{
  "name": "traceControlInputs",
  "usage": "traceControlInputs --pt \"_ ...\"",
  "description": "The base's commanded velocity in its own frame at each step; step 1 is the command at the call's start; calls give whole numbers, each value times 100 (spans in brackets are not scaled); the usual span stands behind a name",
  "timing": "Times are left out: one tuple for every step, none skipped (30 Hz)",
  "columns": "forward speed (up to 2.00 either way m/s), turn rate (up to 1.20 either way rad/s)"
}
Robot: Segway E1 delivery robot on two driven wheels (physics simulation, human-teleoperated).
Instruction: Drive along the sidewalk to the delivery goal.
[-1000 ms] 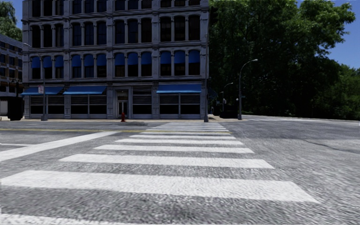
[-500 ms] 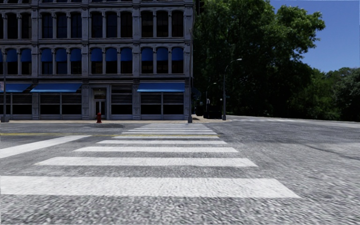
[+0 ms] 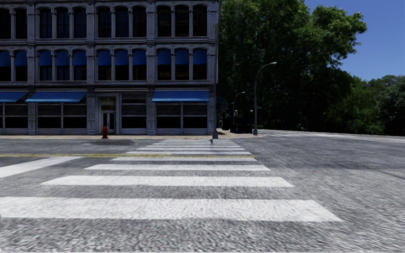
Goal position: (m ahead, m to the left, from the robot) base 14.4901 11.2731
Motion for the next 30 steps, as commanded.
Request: traceControlInputs --pt "200 0" --pt "200 0" --pt "200 0" --pt "200 0" --pt "200 0" --pt "200 0" --pt "200 0" --pt "200 0" --pt "200 0" --pt "200 0" --pt "200 0" --pt "200 0" --pt "200 0" --pt "200 0" --pt "200 0" --pt "200 5" --pt "200 10" --pt "200 15" --pt "200 16" --pt "200 10" --pt "200 0" --pt "200 0" --pt "200 0" --pt "200 0" --pt "200 0" --pt "200 0" --pt "200 0" --pt "200 0" --pt "200 0" --pt "200 0"
